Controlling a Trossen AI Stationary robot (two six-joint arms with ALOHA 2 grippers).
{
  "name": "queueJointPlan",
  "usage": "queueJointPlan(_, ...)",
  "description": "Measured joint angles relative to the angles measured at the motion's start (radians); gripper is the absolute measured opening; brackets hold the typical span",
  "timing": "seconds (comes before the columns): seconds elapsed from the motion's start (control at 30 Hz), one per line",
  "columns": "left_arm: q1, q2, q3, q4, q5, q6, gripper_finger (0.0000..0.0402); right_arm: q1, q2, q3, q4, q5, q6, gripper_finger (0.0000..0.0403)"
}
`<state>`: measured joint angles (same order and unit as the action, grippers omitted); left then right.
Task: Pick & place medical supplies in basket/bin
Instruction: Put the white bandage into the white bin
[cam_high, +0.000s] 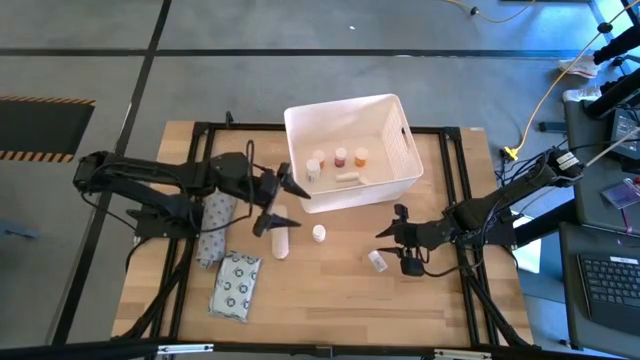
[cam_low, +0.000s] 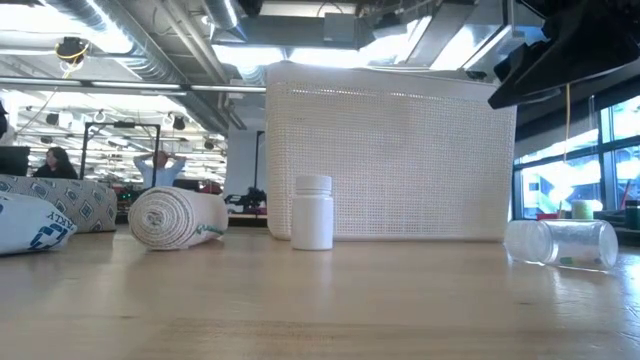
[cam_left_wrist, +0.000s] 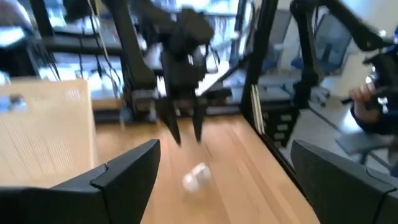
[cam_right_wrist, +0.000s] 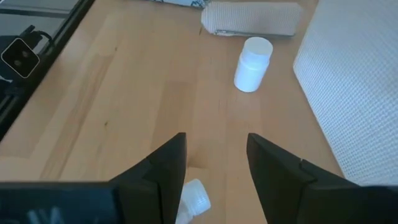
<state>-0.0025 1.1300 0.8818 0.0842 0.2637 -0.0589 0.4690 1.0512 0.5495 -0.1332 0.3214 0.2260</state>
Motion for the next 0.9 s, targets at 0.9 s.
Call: queueJointPlan(0.9,-0.129,0.002,0.000,-0.434,-0.325,-0.183,0.0352,-0.033,0.000,0.000,0.002,0.000,-0.023,0.0171)
